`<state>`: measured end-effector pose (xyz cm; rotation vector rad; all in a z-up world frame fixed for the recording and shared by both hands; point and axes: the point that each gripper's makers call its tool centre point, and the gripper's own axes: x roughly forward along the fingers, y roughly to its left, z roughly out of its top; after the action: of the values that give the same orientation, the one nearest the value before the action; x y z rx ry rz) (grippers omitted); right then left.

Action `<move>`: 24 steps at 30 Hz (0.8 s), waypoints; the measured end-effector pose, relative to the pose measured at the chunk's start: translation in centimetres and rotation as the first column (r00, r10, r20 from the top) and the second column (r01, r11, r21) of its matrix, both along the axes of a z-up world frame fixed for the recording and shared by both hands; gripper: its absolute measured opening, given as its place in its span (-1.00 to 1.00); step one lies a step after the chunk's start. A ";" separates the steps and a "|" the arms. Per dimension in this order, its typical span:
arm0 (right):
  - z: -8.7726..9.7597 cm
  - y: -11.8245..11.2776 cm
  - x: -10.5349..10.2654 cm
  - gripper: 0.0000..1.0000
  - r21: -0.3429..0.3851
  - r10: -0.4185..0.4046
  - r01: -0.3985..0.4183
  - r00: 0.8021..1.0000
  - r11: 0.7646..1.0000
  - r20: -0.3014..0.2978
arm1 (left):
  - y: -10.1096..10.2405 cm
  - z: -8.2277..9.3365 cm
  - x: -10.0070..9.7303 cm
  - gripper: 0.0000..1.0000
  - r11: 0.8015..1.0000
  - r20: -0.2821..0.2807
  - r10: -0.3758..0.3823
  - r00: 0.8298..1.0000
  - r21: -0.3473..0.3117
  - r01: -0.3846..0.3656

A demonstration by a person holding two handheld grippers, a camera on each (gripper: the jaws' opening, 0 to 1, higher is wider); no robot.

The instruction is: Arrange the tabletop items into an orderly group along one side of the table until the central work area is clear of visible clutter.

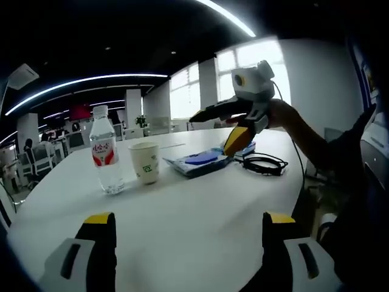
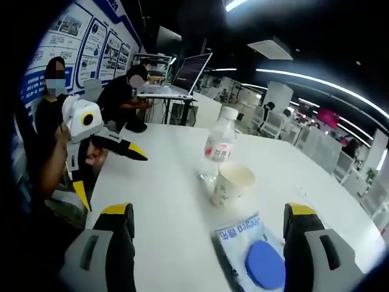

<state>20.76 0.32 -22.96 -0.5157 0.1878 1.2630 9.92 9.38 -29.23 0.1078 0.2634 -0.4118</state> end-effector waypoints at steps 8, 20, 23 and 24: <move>-0.2 -3.8 1.2 1.00 0.015 -0.093 0.094 0.995 0.996 -0.026 | 1.4 0.7 0.1 1.00 1.000 0.003 0.022 1.000 -0.021 -0.021; 0.1 -8.0 1.4 1.00 0.058 -0.169 0.171 0.985 0.984 -0.035 | 1.7 1.1 0.5 1.00 1.000 0.009 0.016 1.000 -0.005 -0.016; -0.1 -8.9 1.2 1.00 0.058 -0.178 0.179 0.983 0.982 -0.036 | 1.6 1.1 0.5 1.00 1.000 0.009 0.012 1.000 -0.001 -0.012; -0.1 -9.1 1.2 1.00 0.059 -0.183 0.185 0.983 0.981 -0.037 | 1.5 1.1 0.6 1.00 1.000 0.010 0.009 1.000 -0.002 -0.009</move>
<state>21.92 -8.81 -23.05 -0.4152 0.2164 1.0936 10.48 10.91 -28.16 0.1063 0.2536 -0.4027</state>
